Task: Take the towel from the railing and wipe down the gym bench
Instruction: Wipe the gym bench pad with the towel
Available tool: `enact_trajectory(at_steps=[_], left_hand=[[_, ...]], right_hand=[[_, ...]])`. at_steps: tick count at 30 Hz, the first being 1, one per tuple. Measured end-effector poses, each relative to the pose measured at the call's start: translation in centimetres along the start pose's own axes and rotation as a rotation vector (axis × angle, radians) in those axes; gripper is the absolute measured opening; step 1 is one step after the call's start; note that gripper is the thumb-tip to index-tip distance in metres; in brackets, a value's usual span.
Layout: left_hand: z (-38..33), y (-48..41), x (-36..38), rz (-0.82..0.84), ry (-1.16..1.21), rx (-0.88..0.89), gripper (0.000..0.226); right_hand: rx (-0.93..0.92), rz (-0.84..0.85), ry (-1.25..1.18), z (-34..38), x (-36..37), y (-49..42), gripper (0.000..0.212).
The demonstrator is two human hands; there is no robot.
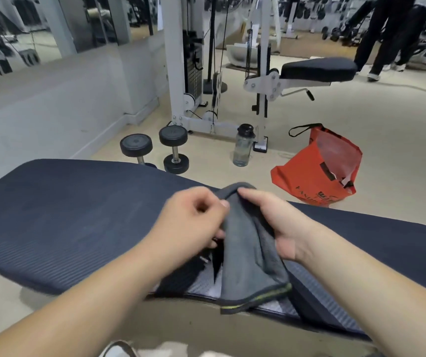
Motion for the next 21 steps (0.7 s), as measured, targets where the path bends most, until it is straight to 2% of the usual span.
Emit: enact_trajectory(at_steps=[1, 3, 4, 6, 8, 10, 11, 13, 15, 19, 21], left_hand=[[0.6, -0.9, -1.5, -0.093, -0.067, -0.005, 0.018], [2.3, -1.9, -2.9, -0.143, -0.099, -0.074, 0.022], [3.2, -2.1, -3.1, -0.116, -0.026, -0.128, 0.031], [4.4, -2.5, -2.1, 0.014, 0.268, -0.247, 0.044], [4.4, -2.2, -0.5, 0.155, 0.548, -0.362, 0.041], [3.8, -1.9, 0.8, 0.26, 0.621, -0.408, 0.037], [3.9, -2.2, 0.7, 0.232, 0.59, -0.395, 0.035], [3.9, -3.2, -0.5, 0.075, 0.45, -0.307, 0.039], [3.1, -4.0, -1.9, -0.035, 0.176, -0.166, 0.049], [2.9, -4.5, -1.9, -0.079, -0.66, 0.047, 0.071], [2.5, -4.0, 0.8, -0.025, -0.788, 0.151, 0.075]], right_hand=[[-0.002, -0.011, -0.048, 0.3, 0.1, 0.0, 0.048], [-0.025, 0.025, -0.142, 1.1, 0.5, 0.3, 0.062], [-0.035, 0.059, -0.191, 1.3, 0.6, 0.3, 0.07], [-0.051, 0.138, -0.251, 1.8, 0.7, 0.6, 0.081], [-0.048, 0.208, -0.26, 2.0, 1.1, 0.9, 0.087], [-0.035, 0.205, -0.214, 1.5, 0.7, 0.7, 0.085], [-0.023, 0.153, -0.154, 1.2, 0.1, 0.6, 0.08], [0.003, 0.008, 0.03, 0.4, -2.0, 0.2, 0.067], [-0.022, -0.117, 0.229, 0.2, -4.2, 0.3, 0.049], [-0.258, -0.402, 0.738, 2.1, -8.0, 1.1, 0.024], [-0.318, -0.45, 0.786, 2.6, -9.4, 1.6, 0.024]])
Point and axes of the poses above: each hand's wrist, its own y-axis away from the middle knuckle, its own x-axis out of the palm, z = x × y, the point moved 8 cm from there along -y, towards the middle knuckle, and after that the axes turned 4 degrees about y, right-handed, at the moved point
